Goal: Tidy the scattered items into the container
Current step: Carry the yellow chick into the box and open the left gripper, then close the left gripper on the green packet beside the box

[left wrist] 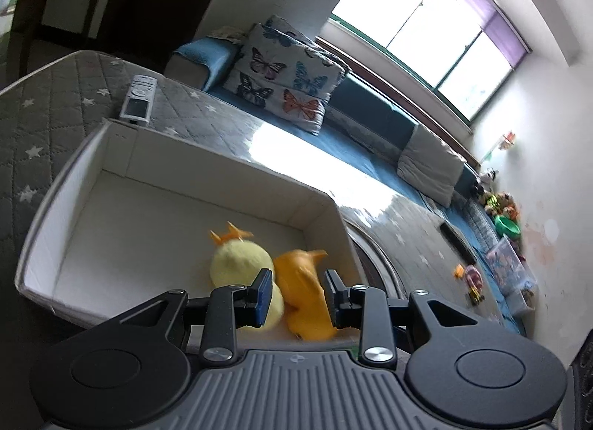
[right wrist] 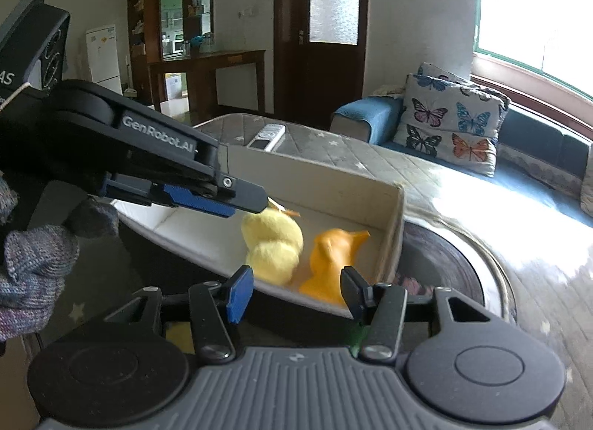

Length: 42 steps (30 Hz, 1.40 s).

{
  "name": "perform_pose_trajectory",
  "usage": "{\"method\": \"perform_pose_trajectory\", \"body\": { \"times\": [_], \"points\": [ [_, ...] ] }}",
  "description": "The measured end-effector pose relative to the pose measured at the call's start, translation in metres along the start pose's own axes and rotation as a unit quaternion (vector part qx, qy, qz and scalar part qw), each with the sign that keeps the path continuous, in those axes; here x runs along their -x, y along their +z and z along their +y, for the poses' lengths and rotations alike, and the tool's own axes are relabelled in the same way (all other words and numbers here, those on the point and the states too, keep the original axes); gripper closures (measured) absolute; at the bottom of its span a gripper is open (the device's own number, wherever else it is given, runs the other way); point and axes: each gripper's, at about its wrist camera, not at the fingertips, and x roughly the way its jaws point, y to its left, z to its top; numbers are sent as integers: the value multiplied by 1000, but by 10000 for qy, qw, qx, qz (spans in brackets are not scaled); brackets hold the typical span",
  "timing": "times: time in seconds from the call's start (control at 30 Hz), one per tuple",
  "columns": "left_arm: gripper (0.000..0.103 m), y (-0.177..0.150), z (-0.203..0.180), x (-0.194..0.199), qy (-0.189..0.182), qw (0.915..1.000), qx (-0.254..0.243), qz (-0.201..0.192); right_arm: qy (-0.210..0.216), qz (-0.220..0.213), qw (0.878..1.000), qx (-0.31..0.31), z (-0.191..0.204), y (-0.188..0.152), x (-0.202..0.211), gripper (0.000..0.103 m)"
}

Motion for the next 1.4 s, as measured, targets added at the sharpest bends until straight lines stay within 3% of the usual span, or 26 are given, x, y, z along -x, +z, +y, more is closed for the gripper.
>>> {"method": "perform_pose_trajectory", "body": {
  "times": [0.33,0.57,0.77,0.97,1.17,1.4],
  "points": [
    [70,-36,-27,-12,-192,9988,-183,402,-311,167,9989,-304,-16,-43,23,45],
    [70,-55,-33,-33,-151,9970,-129,752,-428,308,9971,-550,-31,-63,19,42],
    [70,-59,-33,-43,-152,9965,-31,826,-340,404,9965,-647,-35,-70,9,43],
    [70,-61,-32,-53,-188,9957,105,904,-342,482,9962,-636,-33,-72,-4,45],
    [70,-61,-28,-58,-206,9952,297,905,-379,534,9961,-591,-29,-78,-7,58],
    [69,-65,-28,-58,-410,9941,390,923,-325,504,9963,-615,-26,-83,0,60]
  ]
}}
